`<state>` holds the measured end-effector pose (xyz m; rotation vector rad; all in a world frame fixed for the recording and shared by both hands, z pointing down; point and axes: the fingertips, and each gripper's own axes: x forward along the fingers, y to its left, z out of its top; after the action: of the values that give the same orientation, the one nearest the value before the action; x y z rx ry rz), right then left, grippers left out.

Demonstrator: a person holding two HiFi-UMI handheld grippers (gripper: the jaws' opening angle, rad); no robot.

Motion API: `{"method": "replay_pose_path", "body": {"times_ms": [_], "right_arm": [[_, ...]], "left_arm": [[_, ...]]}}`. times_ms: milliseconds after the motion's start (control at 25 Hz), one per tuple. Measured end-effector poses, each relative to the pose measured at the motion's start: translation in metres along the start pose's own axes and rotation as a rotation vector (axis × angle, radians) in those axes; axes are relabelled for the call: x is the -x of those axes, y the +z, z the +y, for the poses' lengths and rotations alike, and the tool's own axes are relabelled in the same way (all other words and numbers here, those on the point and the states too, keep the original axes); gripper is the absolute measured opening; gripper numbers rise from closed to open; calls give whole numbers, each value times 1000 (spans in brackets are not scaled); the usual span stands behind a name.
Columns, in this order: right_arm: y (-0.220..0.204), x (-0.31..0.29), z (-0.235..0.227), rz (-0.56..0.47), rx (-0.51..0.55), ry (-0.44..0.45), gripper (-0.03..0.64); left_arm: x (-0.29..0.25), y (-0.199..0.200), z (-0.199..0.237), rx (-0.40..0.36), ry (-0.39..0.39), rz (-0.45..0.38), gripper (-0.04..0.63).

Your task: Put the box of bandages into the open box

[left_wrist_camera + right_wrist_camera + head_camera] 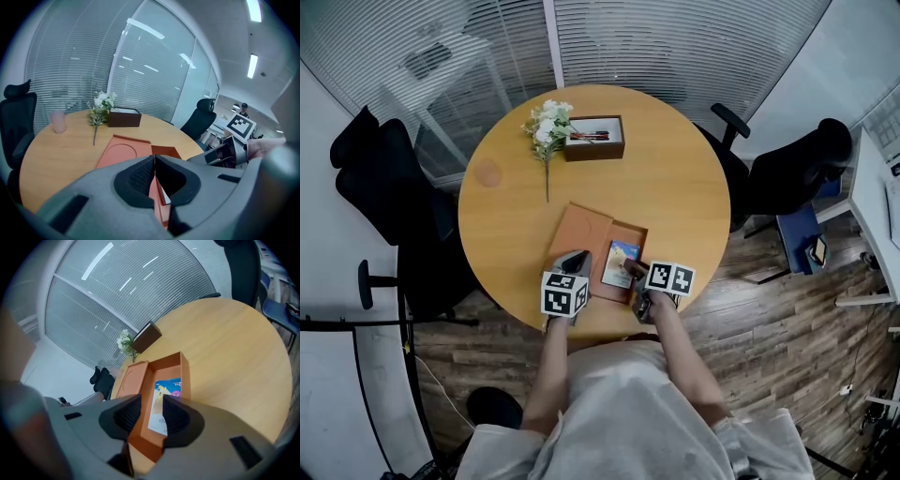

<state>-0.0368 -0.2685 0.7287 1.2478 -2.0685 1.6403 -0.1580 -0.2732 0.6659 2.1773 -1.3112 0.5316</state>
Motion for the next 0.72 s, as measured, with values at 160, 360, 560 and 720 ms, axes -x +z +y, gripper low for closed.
{"method": "replay_pose_path", "body": {"times_ms": [160, 360, 560, 720], "right_arm": [[2, 4, -1, -9, 22, -4, 140], [9, 12, -5, -33, 65, -21, 140], [14, 22, -9, -47, 128, -32, 140], [14, 28, -8, -44, 214, -44, 140]], "left_arm": [[-2, -1, -4, -4, -6, 4, 11], [-6, -2, -8, -12, -14, 12, 11], [-10, -6, -15, -23, -25, 24, 11], [-12, -5, -16, -32, -28, 31, 11]]}}
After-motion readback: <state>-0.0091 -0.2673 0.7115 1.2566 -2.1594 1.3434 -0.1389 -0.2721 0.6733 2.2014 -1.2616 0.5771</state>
